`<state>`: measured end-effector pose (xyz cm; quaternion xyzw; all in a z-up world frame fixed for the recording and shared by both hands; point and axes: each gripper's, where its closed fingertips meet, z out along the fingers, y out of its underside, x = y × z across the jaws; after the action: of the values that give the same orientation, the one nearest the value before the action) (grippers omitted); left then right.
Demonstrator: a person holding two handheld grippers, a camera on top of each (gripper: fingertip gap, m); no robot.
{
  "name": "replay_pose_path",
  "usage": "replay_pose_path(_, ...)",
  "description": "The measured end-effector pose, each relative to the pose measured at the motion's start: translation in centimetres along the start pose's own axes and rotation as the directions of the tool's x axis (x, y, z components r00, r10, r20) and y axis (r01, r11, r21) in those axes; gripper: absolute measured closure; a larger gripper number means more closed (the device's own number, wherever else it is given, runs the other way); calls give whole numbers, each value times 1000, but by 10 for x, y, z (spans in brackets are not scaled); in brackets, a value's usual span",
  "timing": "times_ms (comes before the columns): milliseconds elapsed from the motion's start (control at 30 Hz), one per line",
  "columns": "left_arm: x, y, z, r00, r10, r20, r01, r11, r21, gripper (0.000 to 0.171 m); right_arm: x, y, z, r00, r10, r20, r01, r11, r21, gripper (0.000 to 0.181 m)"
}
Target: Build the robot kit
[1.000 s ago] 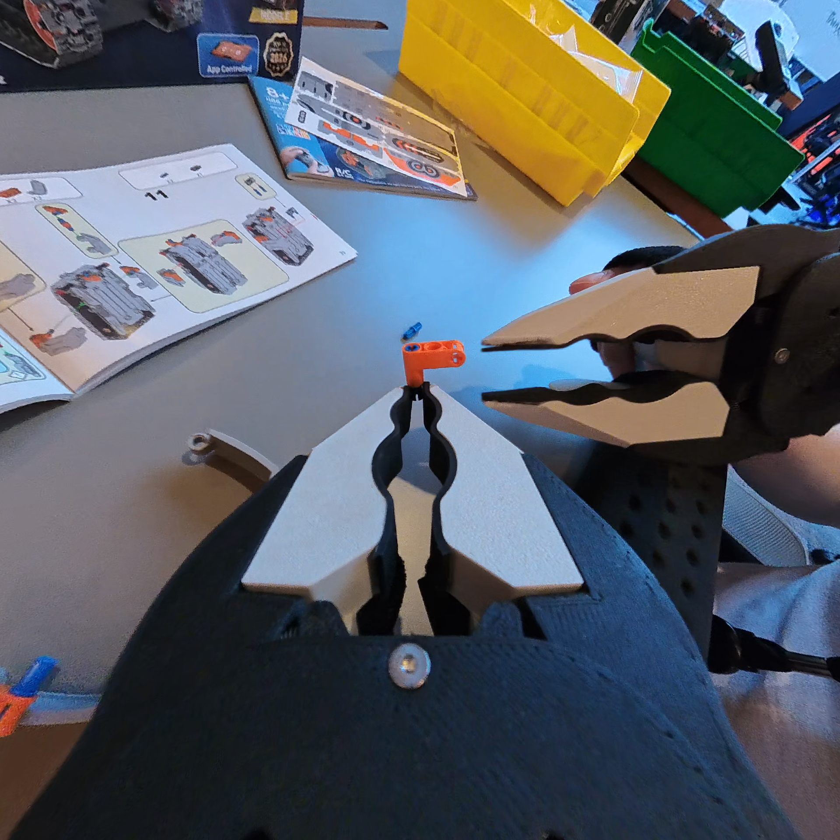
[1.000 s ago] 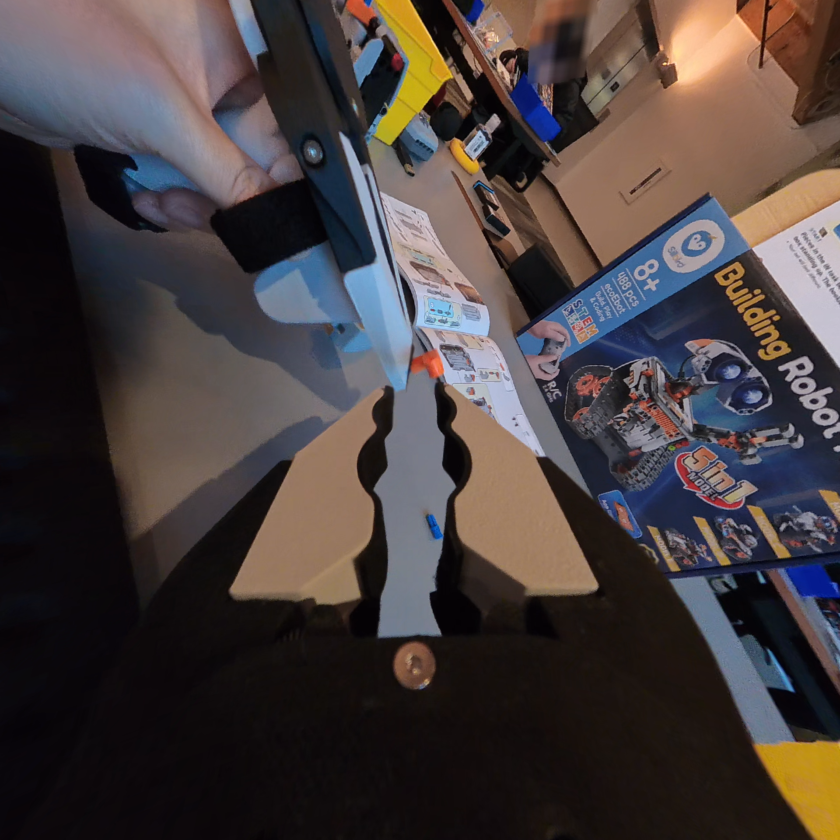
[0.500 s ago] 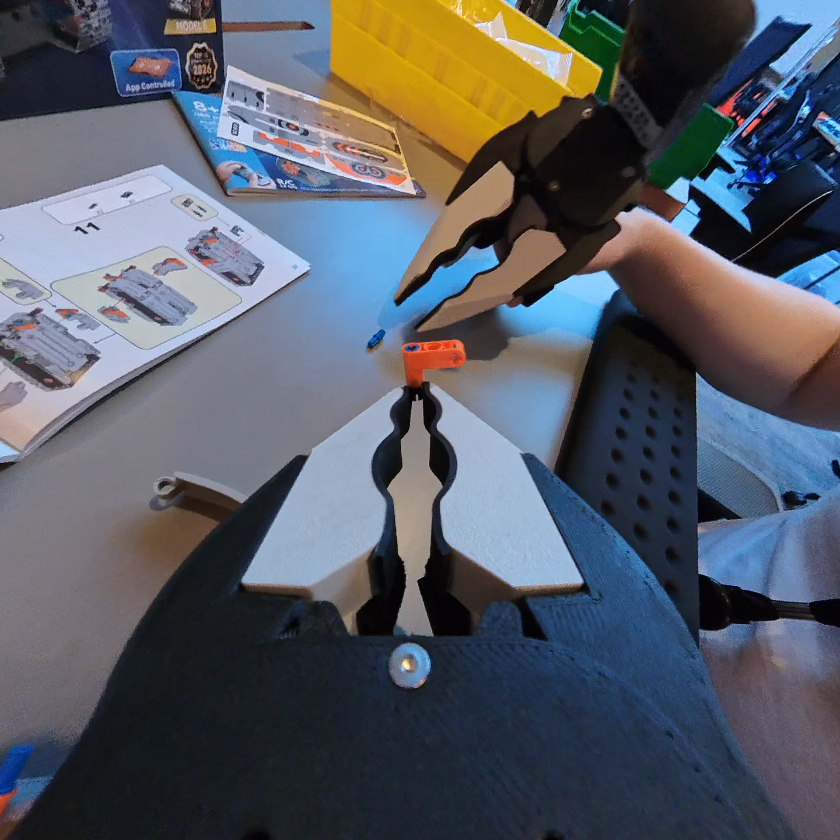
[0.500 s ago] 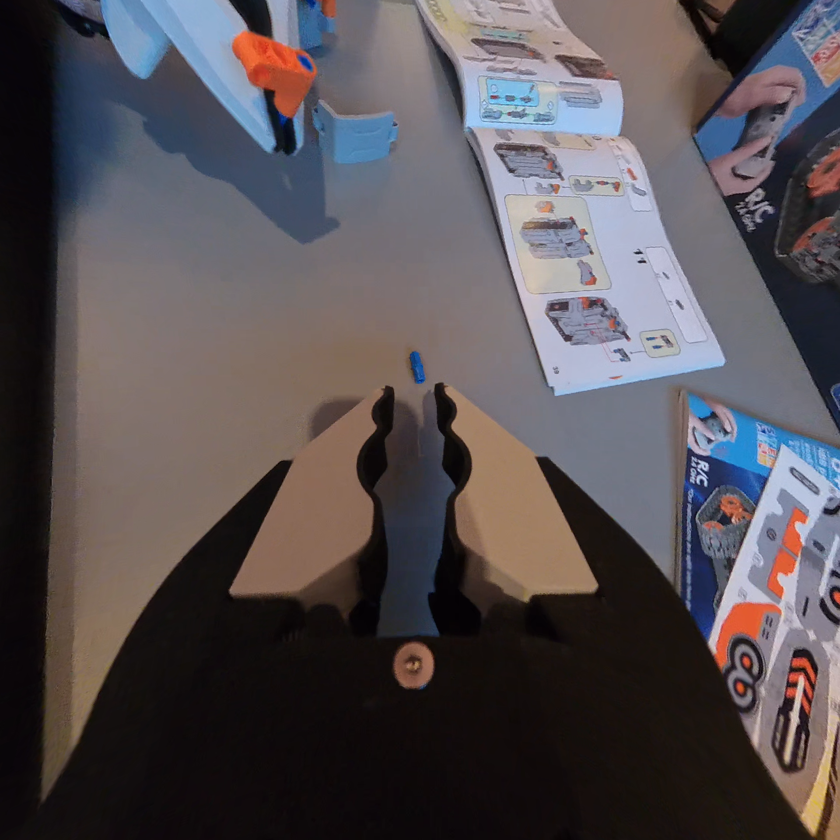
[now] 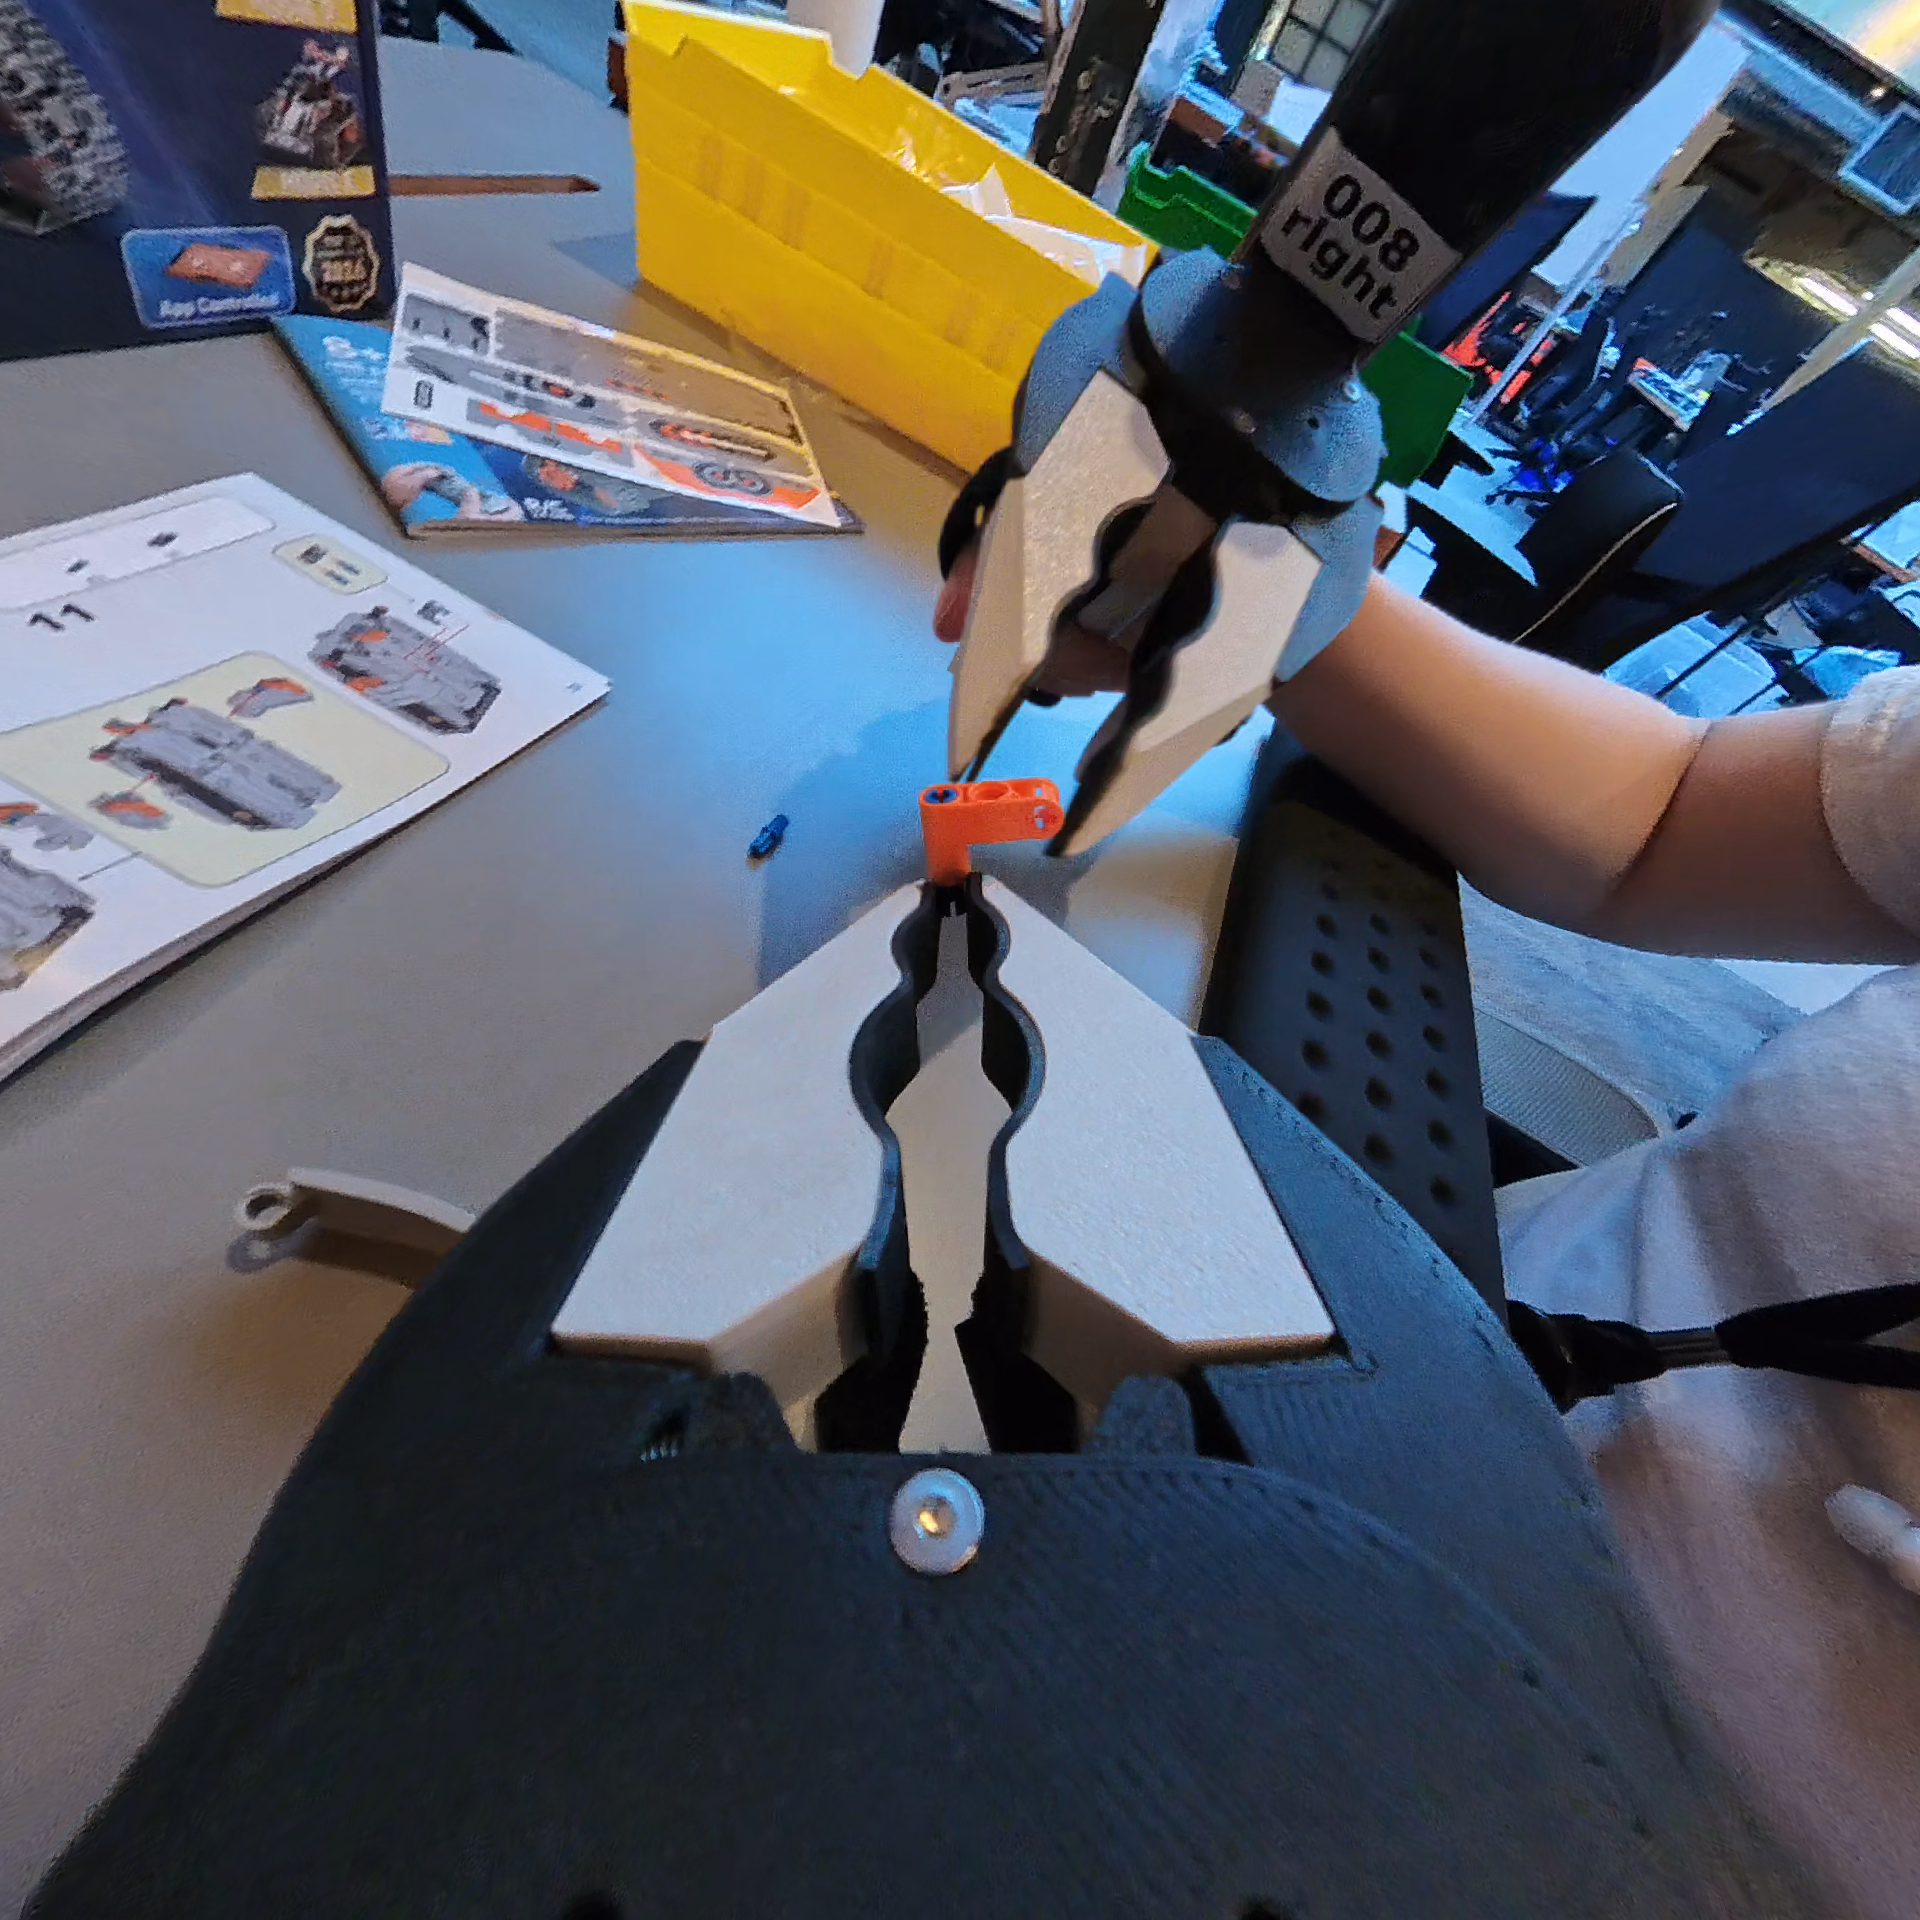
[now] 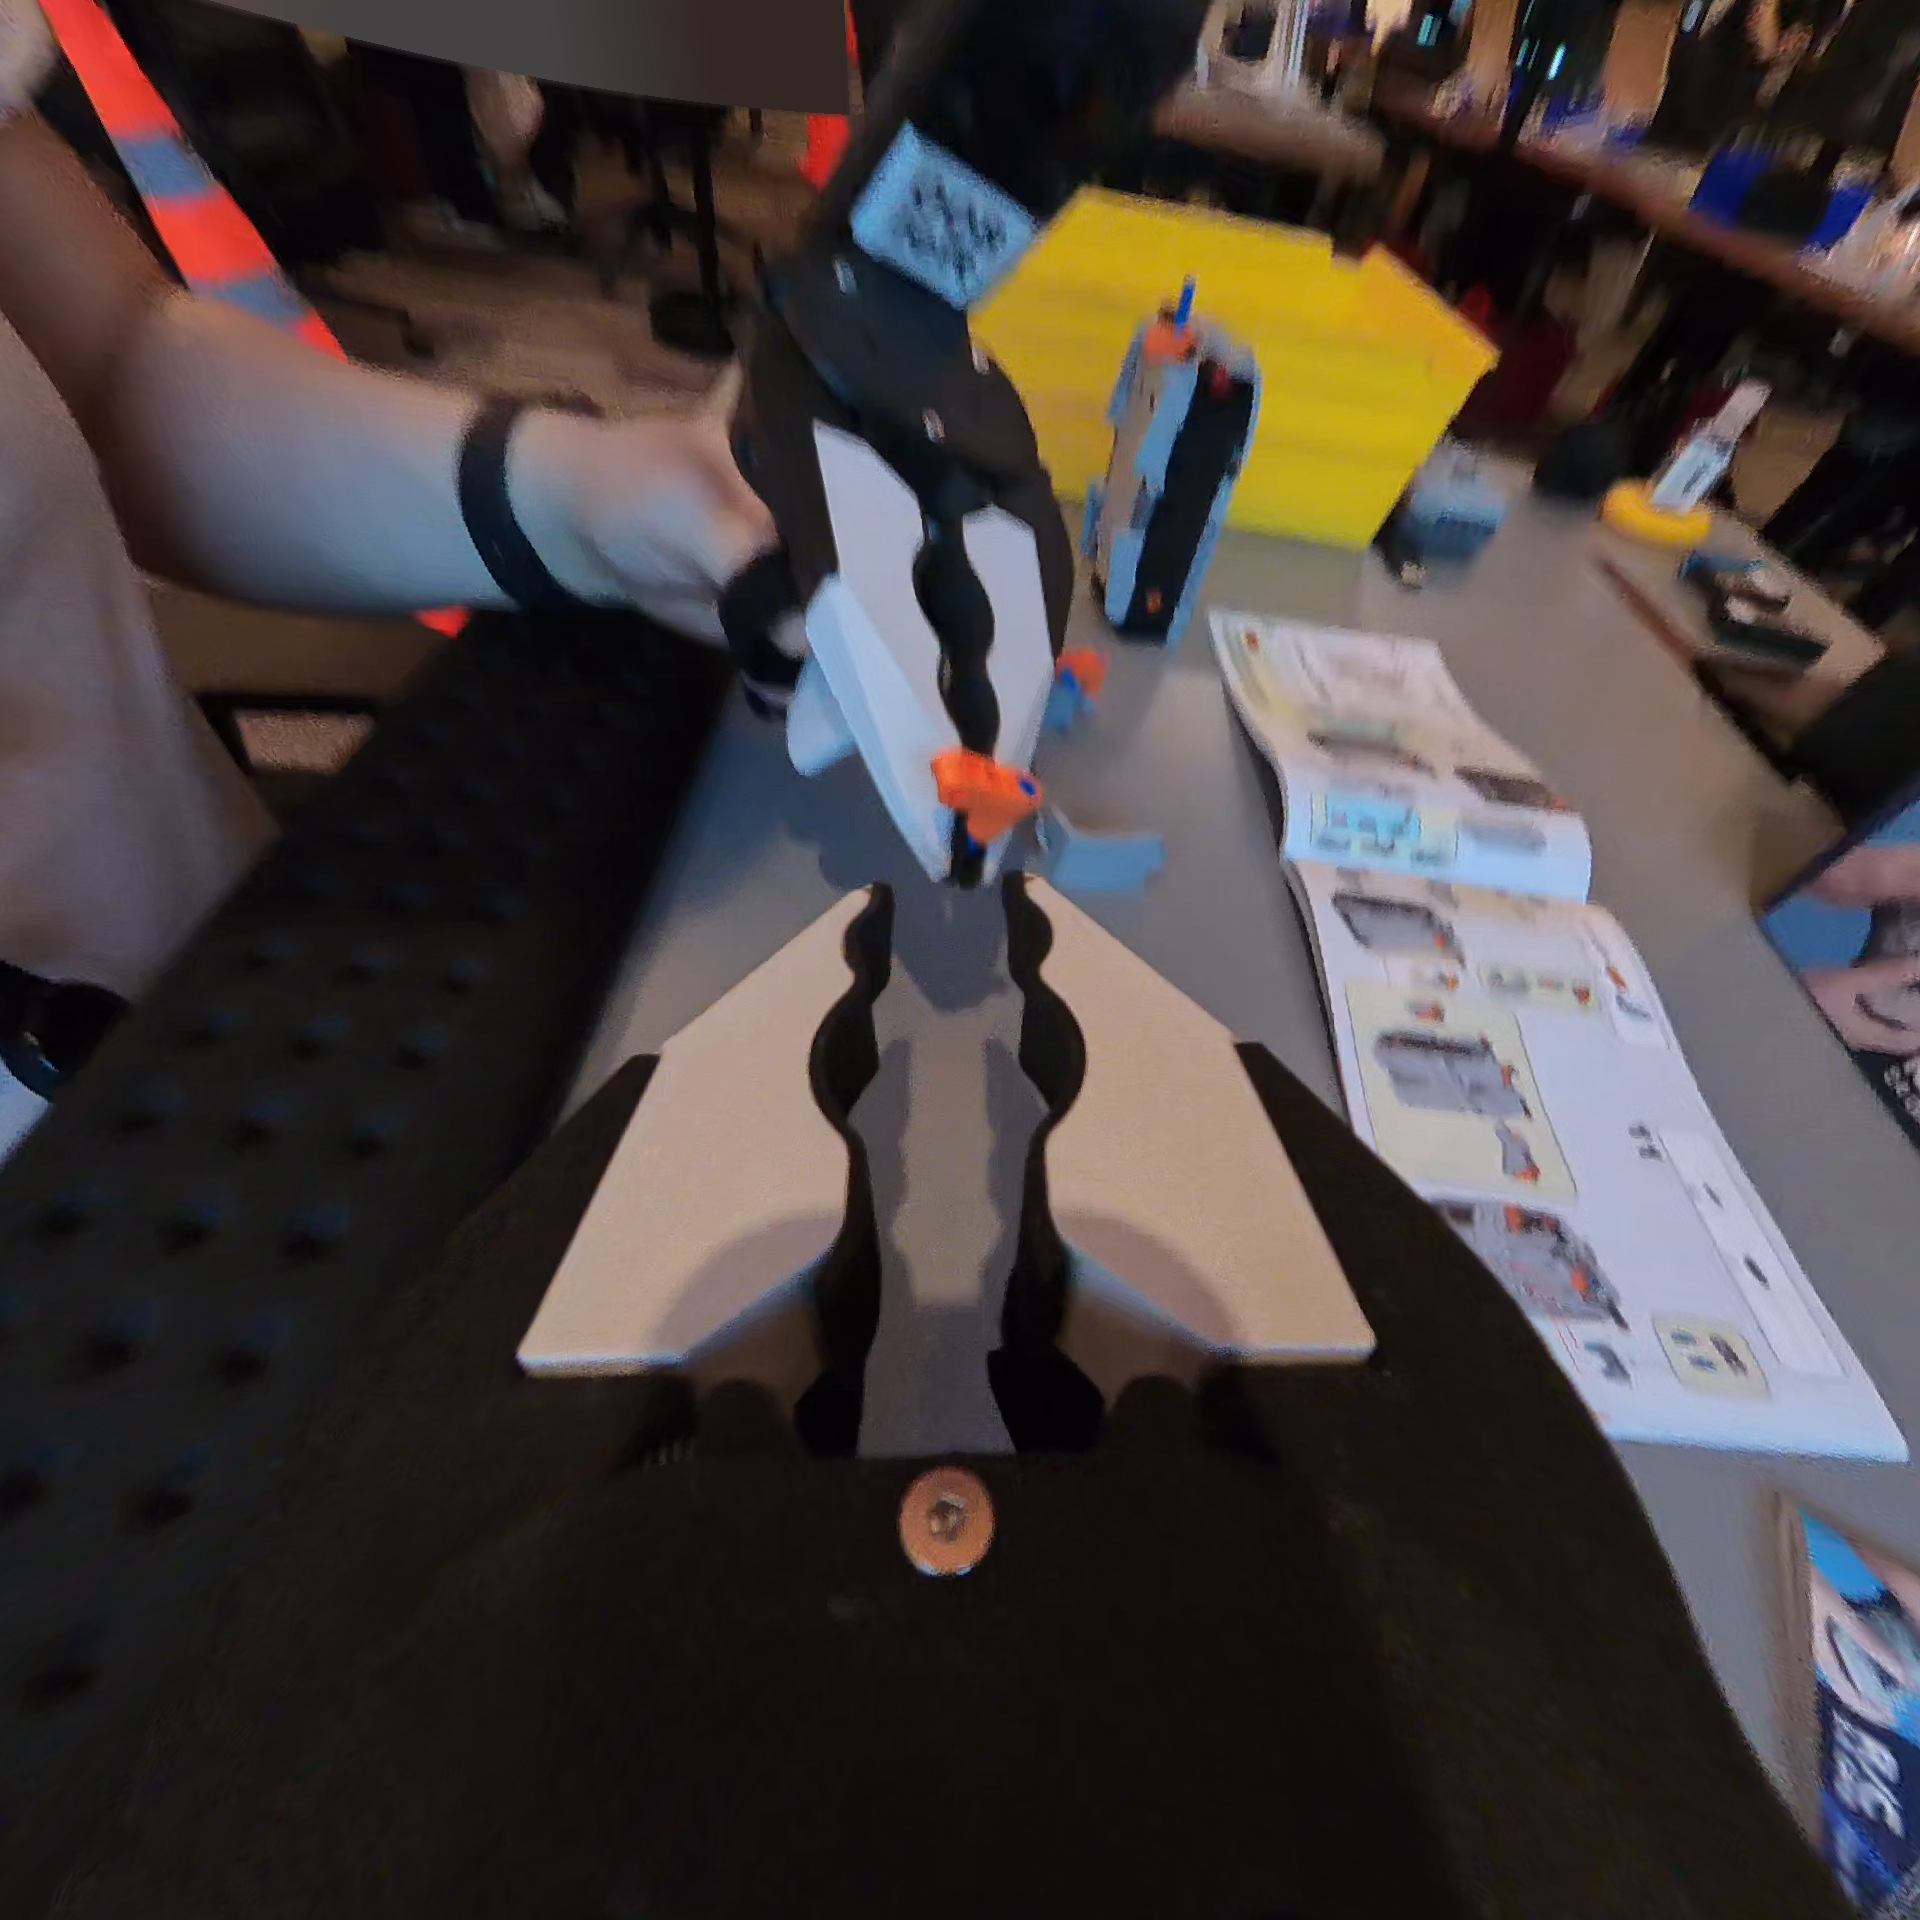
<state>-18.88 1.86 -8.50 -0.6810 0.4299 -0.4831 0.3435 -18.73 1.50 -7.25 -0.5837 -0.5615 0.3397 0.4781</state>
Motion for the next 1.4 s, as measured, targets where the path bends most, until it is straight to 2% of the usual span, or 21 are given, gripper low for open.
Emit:
replay_pose_path(100, 10, -6, -1, 998, 31, -46, -29, 999, 28, 169, -2, -21, -6, 991, 120, 50, -126, 985, 116, 150)
replay_pose_path(167, 14, -7, -1, 997, 57, -59, -54, 998, 40, 169, -5, -32, -11, 968, 215, 130, -236, 956, 176, 147)
replay_pose_path(267, 21, -7, 2, 992, 104, -75, -102, 994, 35, 169, -9, -35, -10, 940, 275, 200, -313, 931, 186, 146)
replay_pose_path(367, 24, -8, 6, 987, 146, -61, -145, 989, 30, 169, -12, -31, -8, 936, 283, 212, -320, 932, 170, 148)
replay_pose_path(467, 28, -10, 9, 985, 157, -65, -155, 987, 39, 169, -10, -31, -12, 938, 274, 211, -314, 931, 187, 160)
replay_pose_path(600, 32, -13, 11, 984, 161, -79, -157, 986, 55, 169, -8, -29, -15, 936, 286, 205, -325, 926, 190, 150)
replay_pose_path(1033, 34, -14, 13, 983, 170, -73, -166, 985, 54, 169, -13, -31, -18, 918, 300, 261, -355, 914, 197, 159)
replay_pose_path(1400, 35, -14, 13, 983, 170, -72, -166, 984, 59, 169, -14, -30, -16, 910, 313, 273, -370, 910, 189, 157)
